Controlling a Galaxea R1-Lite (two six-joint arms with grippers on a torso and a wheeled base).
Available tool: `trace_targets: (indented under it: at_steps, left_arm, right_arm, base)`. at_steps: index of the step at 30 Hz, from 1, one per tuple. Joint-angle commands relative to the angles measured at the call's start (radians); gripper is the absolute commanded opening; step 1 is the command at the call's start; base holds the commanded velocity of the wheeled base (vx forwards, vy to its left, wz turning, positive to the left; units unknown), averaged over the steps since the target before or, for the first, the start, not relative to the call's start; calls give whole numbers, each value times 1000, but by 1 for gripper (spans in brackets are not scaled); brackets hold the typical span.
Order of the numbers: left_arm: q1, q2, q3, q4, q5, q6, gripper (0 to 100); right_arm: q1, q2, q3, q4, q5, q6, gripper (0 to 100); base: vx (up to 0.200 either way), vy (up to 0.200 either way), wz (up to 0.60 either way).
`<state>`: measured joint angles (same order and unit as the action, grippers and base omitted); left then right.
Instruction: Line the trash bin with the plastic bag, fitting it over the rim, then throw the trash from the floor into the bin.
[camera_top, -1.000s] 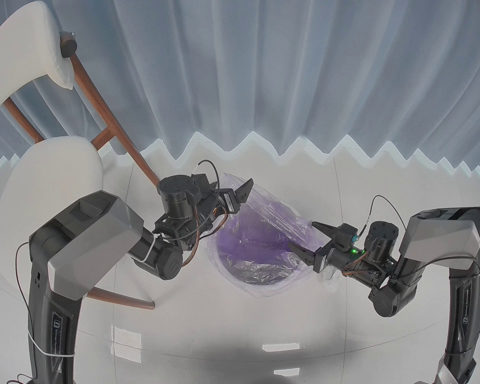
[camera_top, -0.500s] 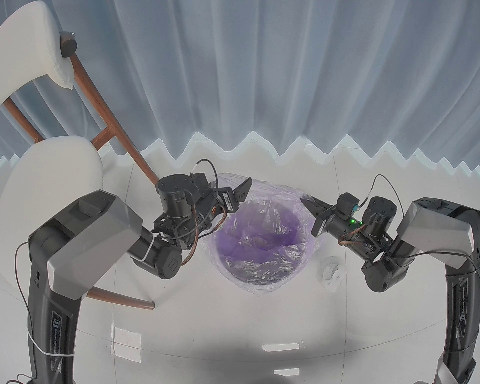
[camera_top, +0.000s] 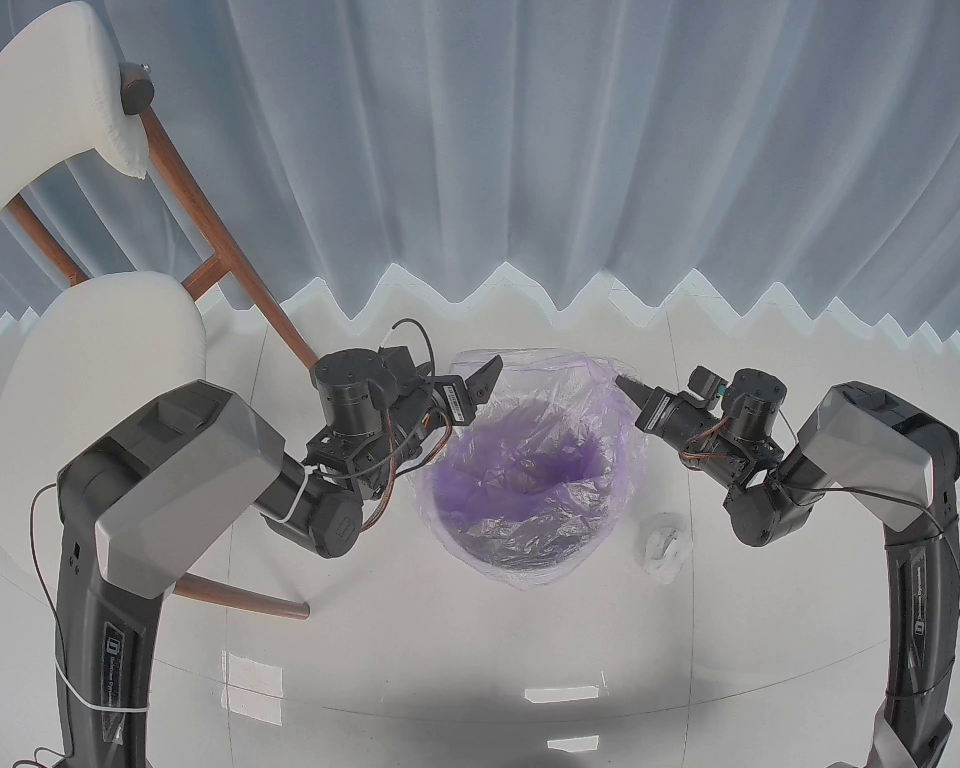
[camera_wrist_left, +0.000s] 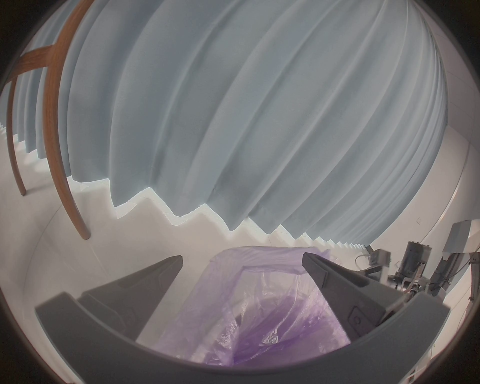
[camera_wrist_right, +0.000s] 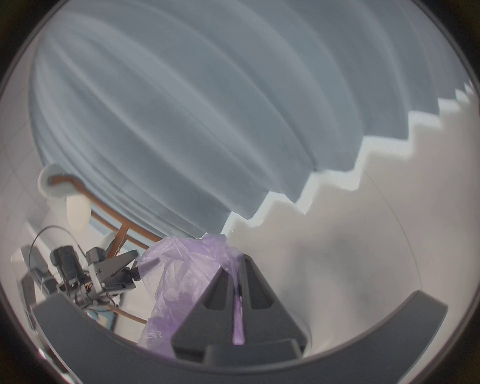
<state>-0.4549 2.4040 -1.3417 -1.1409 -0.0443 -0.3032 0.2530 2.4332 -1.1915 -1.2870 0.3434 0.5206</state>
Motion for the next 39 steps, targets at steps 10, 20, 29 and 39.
trace_targets:
  at_steps: [10, 20, 29, 39]
  left_arm:
    - [-1, 6, -1, 0, 0, 1, 100]
    - [-1, 7, -1, 0, 0, 1, 100]
    - [-1, 9, -1, 0, 0, 1, 100]
    - [16, 1, -7, 1, -2, -4, 100]
  right_arm:
    - [-11, 145, -169, 141, 2, 338, 0]
    - [-27, 210, -192, 181, 2, 473, 0]
    - [-31, 236, -189, 109, -3, 483, 100]
    - [-72, -10, 145, -207, -4, 702, 100]
  base:
    - [0, 0, 0]
    - [0, 0, 0]
    - [0, 0, 0]
    - [0, 0, 0]
